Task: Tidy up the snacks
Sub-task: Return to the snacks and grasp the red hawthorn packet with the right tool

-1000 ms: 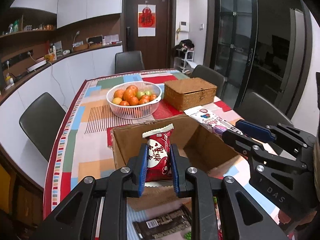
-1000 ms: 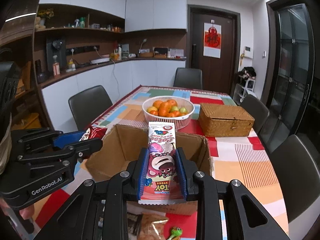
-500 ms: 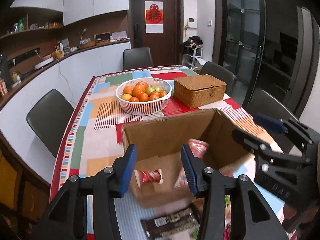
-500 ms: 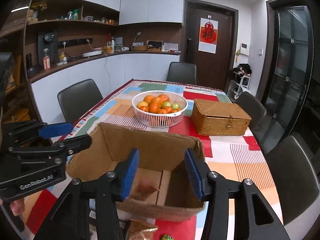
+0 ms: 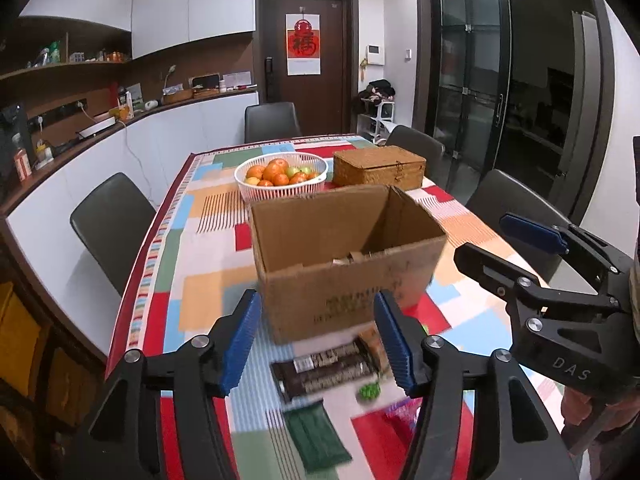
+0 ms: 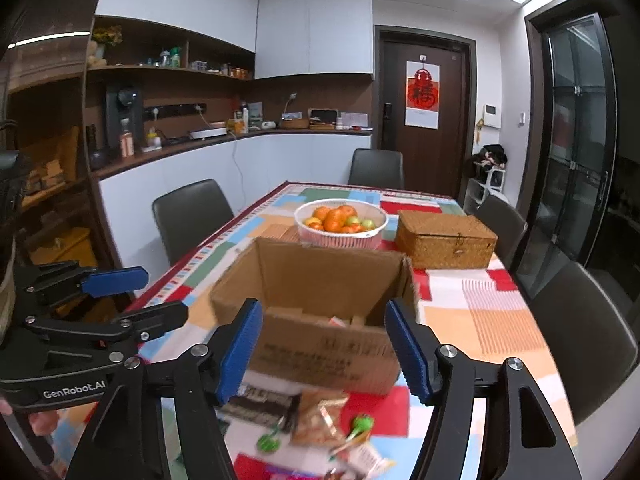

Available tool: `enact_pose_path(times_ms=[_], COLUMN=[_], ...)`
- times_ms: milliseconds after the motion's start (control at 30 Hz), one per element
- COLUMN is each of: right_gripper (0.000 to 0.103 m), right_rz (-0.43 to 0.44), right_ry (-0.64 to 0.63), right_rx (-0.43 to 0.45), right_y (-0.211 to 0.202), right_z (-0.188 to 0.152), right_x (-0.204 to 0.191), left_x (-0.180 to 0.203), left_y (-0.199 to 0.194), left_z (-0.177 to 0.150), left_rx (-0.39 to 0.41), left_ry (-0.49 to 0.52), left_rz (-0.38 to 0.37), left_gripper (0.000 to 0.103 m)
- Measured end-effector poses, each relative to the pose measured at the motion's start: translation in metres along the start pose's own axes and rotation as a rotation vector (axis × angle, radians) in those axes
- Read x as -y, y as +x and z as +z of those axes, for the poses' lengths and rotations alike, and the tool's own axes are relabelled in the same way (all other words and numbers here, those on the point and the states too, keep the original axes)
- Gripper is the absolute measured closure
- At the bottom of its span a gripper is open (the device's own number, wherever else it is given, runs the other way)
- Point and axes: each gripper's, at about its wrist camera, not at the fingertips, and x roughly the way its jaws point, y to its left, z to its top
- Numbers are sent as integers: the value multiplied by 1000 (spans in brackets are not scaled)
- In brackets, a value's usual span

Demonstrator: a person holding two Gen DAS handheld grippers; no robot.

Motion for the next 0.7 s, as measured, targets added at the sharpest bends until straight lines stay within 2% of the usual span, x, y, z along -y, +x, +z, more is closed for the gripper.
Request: enact_pose_path(times_ms=[167, 400, 700], right_gripper=[38, 38, 38], right_rz=[21, 69, 95], right_ry=[5, 26, 57], right_rx=[-35, -124, -235], right_y=[-18, -23, -17], right_z=[-26, -64, -106], right_x=[-13, -20, -27], left_x=[6, 6, 7], left_y=[-17, -30, -23], left_z=[-32, -73, -113], left_rx=[-19, -62, -147], left_ry=[10, -33, -73], left_rz=[14, 10, 23], left_gripper=[41, 41, 40])
